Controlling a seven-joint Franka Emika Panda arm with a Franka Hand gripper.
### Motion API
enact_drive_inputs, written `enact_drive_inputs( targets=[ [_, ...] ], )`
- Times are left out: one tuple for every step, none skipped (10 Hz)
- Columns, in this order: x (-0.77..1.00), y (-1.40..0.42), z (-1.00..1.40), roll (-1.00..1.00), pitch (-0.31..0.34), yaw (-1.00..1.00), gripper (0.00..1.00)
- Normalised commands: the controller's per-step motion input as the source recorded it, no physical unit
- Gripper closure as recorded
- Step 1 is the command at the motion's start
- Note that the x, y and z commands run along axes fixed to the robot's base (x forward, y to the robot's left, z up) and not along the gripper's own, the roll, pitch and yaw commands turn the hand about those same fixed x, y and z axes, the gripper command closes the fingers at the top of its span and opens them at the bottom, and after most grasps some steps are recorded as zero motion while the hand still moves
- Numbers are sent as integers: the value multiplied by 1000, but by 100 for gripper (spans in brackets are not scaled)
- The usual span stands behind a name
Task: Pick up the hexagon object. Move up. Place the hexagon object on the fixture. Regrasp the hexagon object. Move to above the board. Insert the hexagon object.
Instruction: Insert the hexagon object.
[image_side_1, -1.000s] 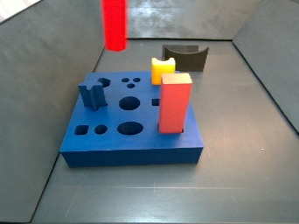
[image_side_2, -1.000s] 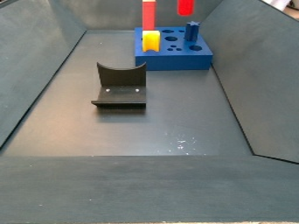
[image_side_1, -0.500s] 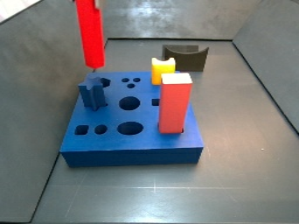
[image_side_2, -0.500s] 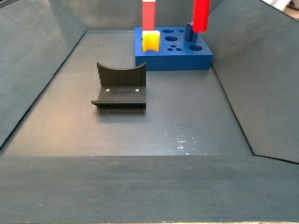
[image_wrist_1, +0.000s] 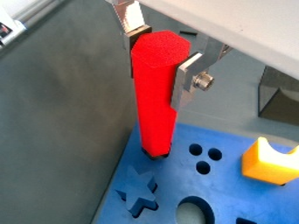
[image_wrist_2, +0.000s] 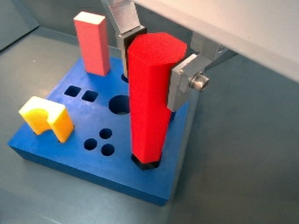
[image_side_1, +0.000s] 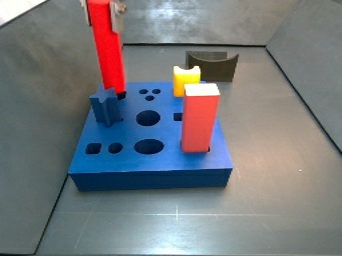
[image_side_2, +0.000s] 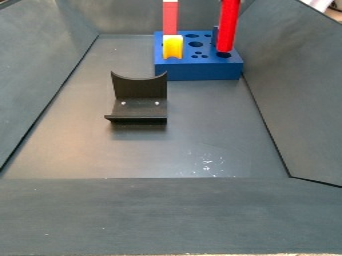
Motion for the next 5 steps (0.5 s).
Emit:
enact_drive_inputs(
  targets=[
    [-223,0,-343,0,-119,-63,100],
    [-274,0,-283,0,-119,-60,100],
    [-274,0,-214,0,-76,-86,100],
    [-306,0,-203,0,-81,-103,100],
    [-123,34,-189,0,-44,-60,100]
  ],
)
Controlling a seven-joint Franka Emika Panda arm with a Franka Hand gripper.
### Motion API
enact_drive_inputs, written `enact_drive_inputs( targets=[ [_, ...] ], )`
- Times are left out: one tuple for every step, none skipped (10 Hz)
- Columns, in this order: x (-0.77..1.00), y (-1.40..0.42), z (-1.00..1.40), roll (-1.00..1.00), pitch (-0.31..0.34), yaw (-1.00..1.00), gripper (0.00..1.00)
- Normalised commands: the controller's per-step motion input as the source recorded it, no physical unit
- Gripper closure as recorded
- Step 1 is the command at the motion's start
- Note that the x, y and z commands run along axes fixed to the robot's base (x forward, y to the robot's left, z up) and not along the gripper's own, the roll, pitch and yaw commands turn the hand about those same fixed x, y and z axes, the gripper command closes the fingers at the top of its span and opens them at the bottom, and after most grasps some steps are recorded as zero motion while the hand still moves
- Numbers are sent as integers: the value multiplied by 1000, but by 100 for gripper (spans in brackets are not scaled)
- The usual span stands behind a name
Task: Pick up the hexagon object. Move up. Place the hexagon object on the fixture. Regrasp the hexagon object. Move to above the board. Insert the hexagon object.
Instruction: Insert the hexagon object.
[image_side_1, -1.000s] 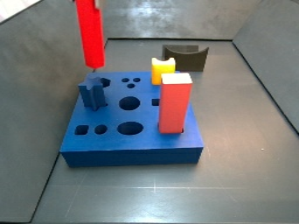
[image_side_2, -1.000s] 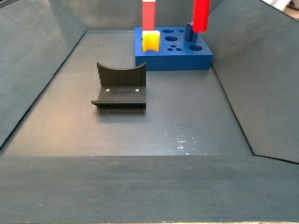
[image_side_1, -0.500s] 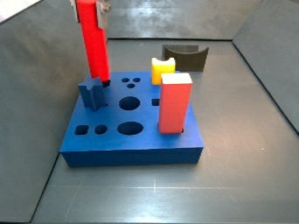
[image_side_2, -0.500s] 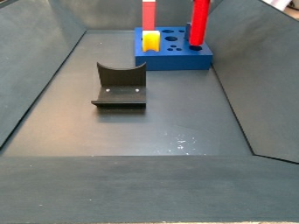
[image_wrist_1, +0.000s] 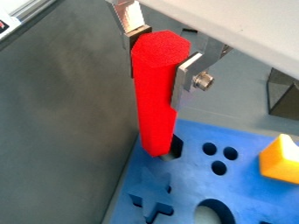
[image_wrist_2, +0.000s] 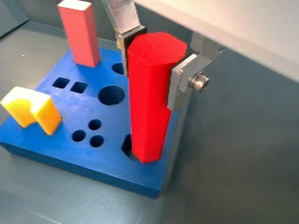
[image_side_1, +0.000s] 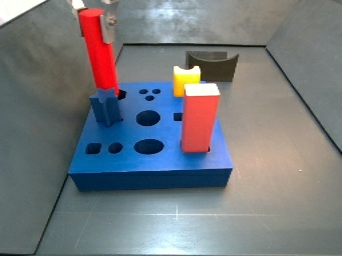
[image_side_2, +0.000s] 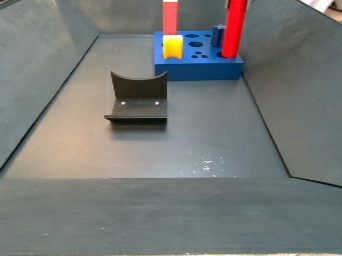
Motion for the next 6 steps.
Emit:
enact_drive_inputs(
  targets=[
    [3,0,-234,0,-19,0,100],
    [220,0,-269,-51,-19,0,100],
    [469,-86,-449,-104,0,-77,100],
    [437,-43,-434,-49,0,-83,100],
    [431,0,-366,0,19,-106,100],
    [211,40,-389,66,0,0,100]
  ],
)
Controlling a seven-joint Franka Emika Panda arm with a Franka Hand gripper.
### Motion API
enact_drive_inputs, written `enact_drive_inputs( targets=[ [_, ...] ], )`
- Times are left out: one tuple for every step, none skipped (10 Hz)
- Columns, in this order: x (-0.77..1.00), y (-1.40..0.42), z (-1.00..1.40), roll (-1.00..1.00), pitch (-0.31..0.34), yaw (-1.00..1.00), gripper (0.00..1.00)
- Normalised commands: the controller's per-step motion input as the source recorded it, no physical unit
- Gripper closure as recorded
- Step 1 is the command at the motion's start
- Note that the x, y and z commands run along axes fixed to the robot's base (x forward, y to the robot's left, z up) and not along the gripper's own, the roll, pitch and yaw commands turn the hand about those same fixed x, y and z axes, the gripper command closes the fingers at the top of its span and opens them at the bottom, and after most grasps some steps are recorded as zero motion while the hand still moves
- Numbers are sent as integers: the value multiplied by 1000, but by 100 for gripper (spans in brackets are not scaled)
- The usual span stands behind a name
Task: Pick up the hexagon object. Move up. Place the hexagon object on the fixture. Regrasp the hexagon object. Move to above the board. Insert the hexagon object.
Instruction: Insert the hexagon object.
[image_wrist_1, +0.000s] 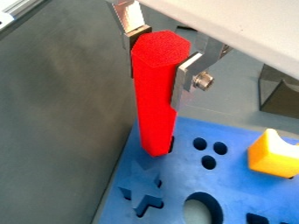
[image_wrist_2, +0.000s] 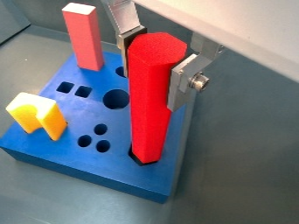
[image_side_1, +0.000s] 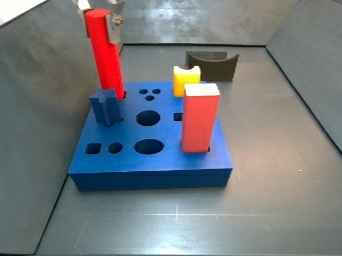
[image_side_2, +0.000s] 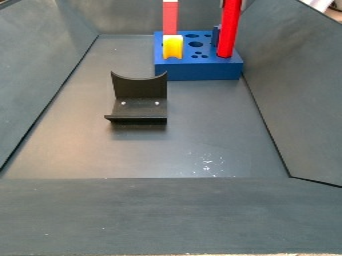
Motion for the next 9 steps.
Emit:
enact_drive_inputs(
  targets=[
    [226,111,-460,176,0,103,100],
    [183,134,-443,167,0,74,100],
    [134,46,-594,90,0,49,100],
    [34,0,-740,37,-97,37,100],
    [14,0,-766,0,-141,54,100],
    [60,0,-577,-1,-80,29,100],
    [0,0,-300,-50,-36,0,100],
    [0,0,-57,-49,-33,0,100],
    [0,0,0,0,0,0,100]
  ],
)
